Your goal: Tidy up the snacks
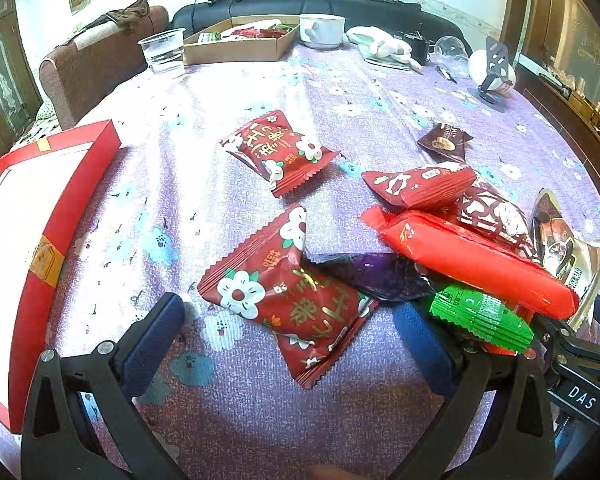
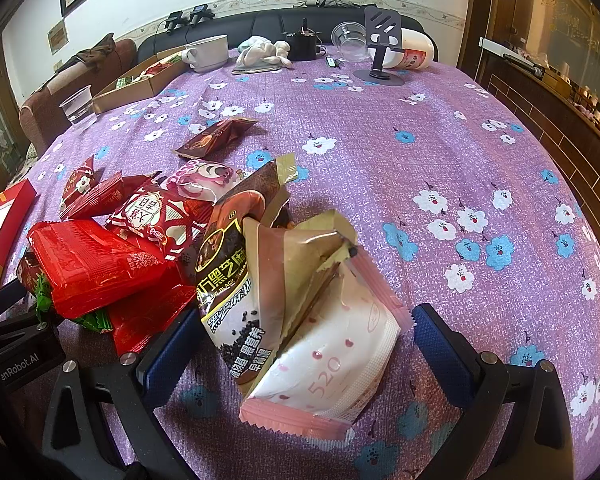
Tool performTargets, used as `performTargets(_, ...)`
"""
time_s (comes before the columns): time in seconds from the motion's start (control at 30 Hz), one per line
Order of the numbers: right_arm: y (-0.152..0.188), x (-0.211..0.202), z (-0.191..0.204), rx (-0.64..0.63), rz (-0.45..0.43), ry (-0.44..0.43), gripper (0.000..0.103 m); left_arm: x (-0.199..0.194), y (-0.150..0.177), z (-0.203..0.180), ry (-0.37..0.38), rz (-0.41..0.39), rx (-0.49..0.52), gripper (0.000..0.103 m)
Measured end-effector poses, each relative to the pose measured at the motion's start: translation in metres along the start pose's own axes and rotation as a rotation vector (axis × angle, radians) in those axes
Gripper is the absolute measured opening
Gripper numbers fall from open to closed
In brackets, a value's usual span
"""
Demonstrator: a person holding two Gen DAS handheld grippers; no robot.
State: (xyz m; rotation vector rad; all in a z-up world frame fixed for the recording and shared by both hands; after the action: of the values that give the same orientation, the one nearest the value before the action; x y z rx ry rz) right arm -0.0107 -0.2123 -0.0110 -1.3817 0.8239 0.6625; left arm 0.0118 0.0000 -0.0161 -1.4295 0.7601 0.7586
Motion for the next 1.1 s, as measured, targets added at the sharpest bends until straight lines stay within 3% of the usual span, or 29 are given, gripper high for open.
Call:
performTargets(0.87, 0.000, 0.000, 0.000, 0.000, 0.001, 0.000, 0.103, 0.000, 0.000, 0.001, 0.007, 0.002, 0.010, 0.103)
performTargets(1.03, 0.000, 0.000, 0.000, 0.005, 0.002, 0.005, 0.103, -0.009, 0.007, 0.010, 0.055, 0.114, 0.102, 0.103)
performTargets(1.1, 0.004, -0.003, 0.001, 0.001, 0.016, -0.002, 0.103, -0.020, 0.011, 0.025, 0.055, 0.096, 0.085, 0.103)
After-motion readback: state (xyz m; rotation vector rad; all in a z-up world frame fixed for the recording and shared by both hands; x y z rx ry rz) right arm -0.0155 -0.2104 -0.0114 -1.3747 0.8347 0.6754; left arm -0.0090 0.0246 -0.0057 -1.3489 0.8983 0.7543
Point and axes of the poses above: each gripper's, at about its wrist camera, not at the fingertips, and x roughly the way its jaws point, z to its left, y to its underside, the point moved 2 cm from there along x, roughly the way its jaws point, and after that the axes turned 2 degrees about z, right-handed, at the moved point
